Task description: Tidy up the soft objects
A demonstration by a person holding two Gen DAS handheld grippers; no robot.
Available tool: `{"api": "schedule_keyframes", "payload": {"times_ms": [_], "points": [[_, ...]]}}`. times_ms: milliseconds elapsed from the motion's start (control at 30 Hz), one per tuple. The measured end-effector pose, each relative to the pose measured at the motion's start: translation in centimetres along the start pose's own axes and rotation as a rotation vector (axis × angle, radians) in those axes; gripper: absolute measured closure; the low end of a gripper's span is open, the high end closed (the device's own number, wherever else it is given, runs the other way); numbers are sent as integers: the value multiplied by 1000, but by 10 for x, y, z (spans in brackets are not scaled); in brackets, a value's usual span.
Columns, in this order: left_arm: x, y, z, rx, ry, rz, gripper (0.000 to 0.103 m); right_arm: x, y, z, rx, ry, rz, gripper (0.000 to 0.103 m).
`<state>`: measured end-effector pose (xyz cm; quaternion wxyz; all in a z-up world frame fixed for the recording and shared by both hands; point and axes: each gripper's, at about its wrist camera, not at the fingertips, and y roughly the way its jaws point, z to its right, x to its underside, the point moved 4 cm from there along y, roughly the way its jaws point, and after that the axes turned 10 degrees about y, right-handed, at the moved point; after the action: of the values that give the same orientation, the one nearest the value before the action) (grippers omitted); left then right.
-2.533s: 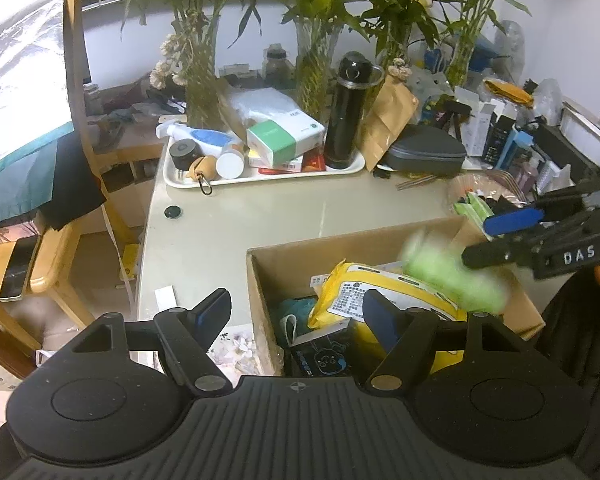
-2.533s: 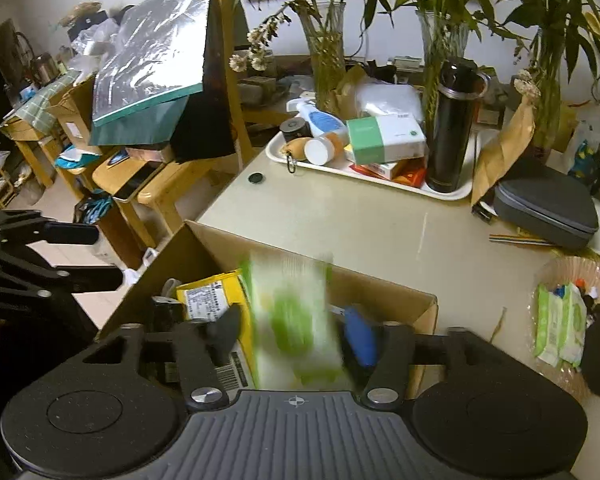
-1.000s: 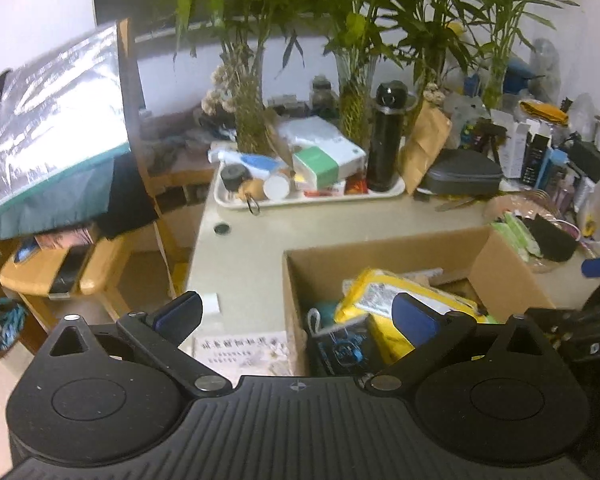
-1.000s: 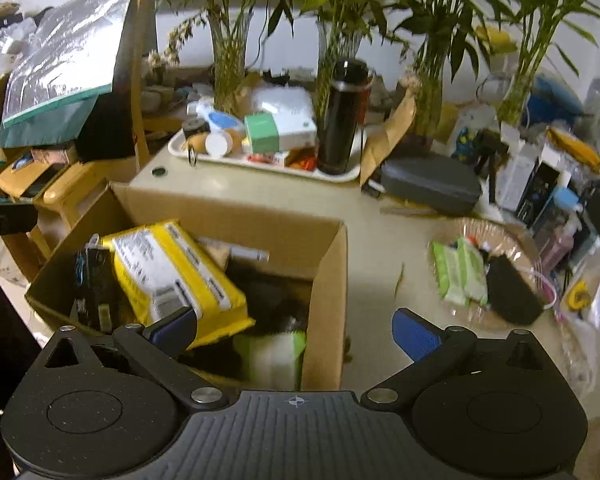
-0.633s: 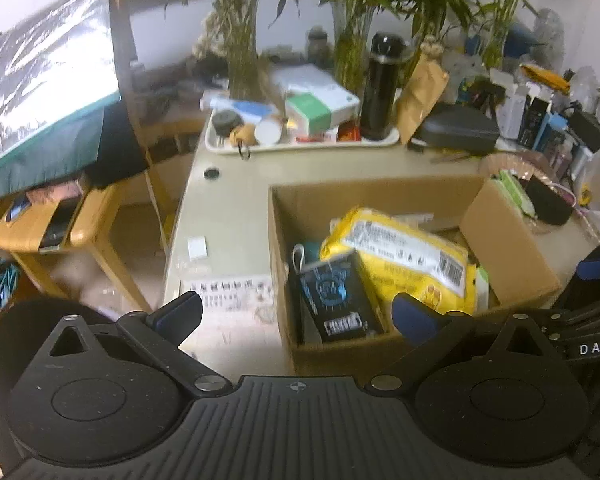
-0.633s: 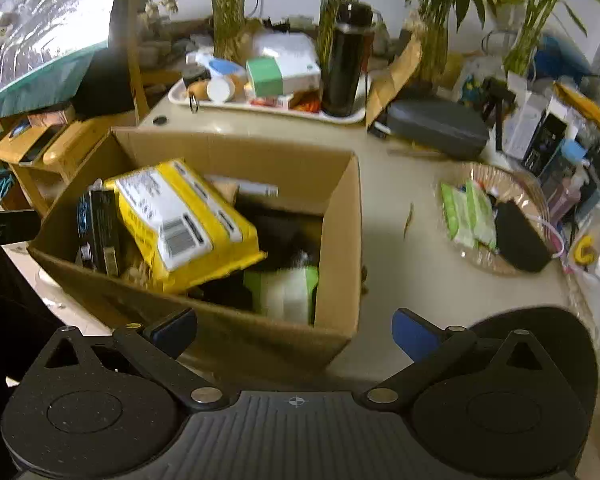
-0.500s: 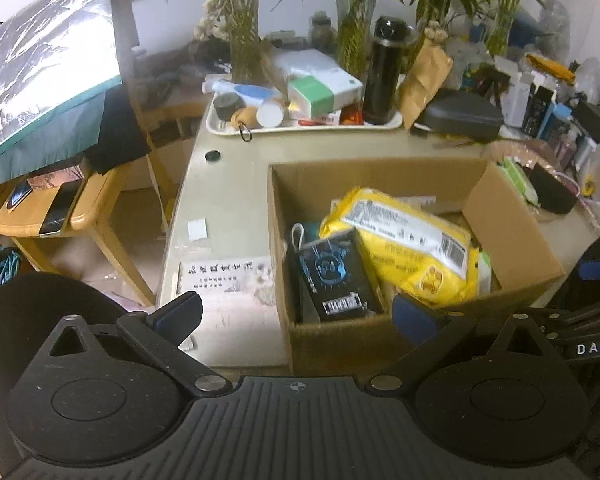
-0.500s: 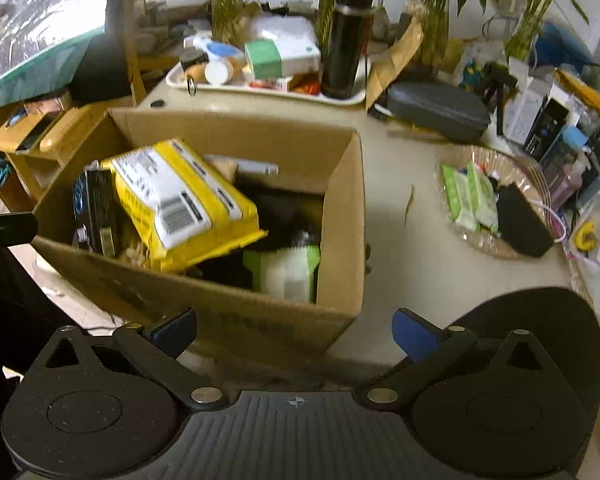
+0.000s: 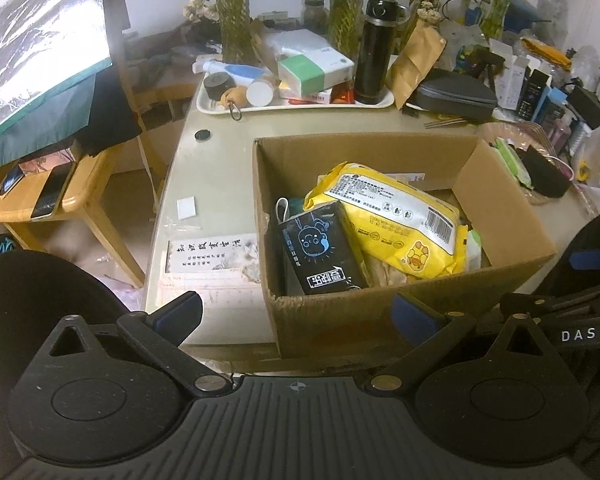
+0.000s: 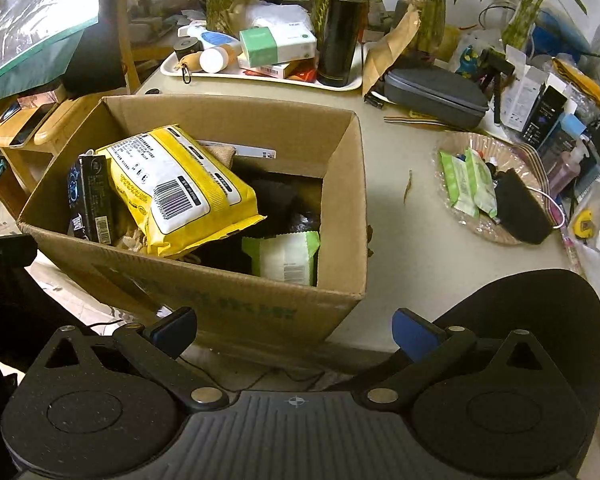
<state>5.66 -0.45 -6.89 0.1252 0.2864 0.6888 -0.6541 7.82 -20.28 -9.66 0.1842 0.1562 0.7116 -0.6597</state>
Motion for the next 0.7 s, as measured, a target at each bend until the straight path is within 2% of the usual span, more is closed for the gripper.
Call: {"api": "schedule_keyframes", "payload": {"times_ms": [167, 700], "points": [[2, 3, -1, 18, -24, -18, 0, 0, -1, 1, 7, 5, 6, 0], [2, 3, -3, 14, -15, -24, 0, -2, -3, 0, 14, 14, 19, 0]]}}
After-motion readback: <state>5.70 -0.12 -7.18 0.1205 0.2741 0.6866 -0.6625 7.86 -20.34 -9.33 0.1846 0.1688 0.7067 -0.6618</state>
